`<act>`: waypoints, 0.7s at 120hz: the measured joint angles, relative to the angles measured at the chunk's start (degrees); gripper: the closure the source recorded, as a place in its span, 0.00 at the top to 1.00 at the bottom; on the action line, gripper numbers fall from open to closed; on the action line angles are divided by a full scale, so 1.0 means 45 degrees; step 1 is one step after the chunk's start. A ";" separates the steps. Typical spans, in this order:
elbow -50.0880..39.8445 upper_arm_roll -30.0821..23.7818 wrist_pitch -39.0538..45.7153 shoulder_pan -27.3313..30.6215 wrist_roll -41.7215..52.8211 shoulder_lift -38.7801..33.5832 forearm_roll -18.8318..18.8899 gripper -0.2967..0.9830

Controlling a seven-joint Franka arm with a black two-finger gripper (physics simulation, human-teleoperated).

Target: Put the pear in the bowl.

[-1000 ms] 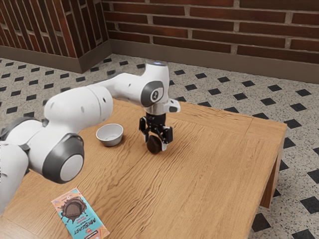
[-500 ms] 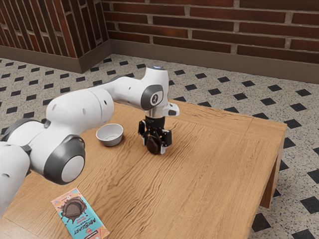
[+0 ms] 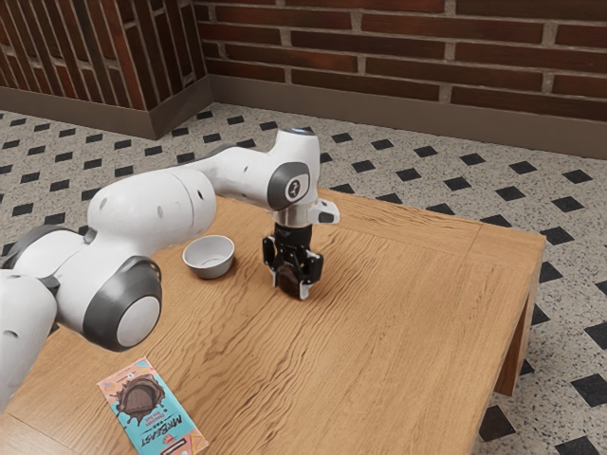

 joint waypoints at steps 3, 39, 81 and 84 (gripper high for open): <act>0.0002 0.0005 -0.0002 0.0000 -0.0001 0.0000 0.0004 0.56; -0.0051 0.0041 -0.0136 0.0004 -0.0028 -0.0563 0.0125 0.51; -0.0838 -0.0011 -0.0688 0.1583 0.0070 -0.2405 0.0835 0.52; -0.0882 -0.0034 -0.0707 0.1798 0.0099 -0.2455 0.0916 0.53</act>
